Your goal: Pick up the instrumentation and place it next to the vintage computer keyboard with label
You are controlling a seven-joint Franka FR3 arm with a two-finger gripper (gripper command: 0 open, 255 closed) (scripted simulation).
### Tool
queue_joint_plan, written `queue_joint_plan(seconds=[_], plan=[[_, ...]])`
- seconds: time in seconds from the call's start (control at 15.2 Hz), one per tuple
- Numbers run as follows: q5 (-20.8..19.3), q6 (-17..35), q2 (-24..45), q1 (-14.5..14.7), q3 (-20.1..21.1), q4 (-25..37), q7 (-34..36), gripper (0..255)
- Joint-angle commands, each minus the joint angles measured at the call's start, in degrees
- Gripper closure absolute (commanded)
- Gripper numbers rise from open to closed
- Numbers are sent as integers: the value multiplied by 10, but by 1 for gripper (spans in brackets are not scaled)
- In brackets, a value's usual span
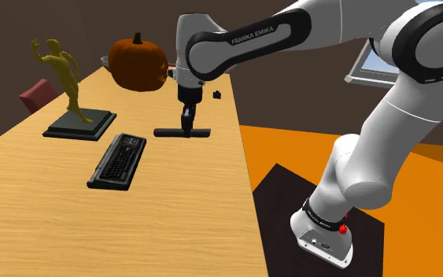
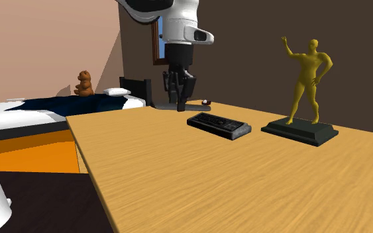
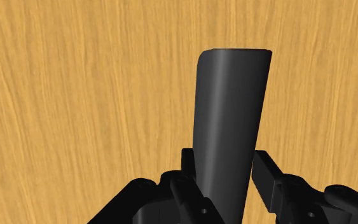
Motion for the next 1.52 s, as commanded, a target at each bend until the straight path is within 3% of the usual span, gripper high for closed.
queue_joint_plan(seconds=[0.0,0.99,1.45], plan=[[2,4,3,14,15,2,29,255],[-3,8,75,115,119,84,237,255],[-6,52,93,118,121,60,239,255]])
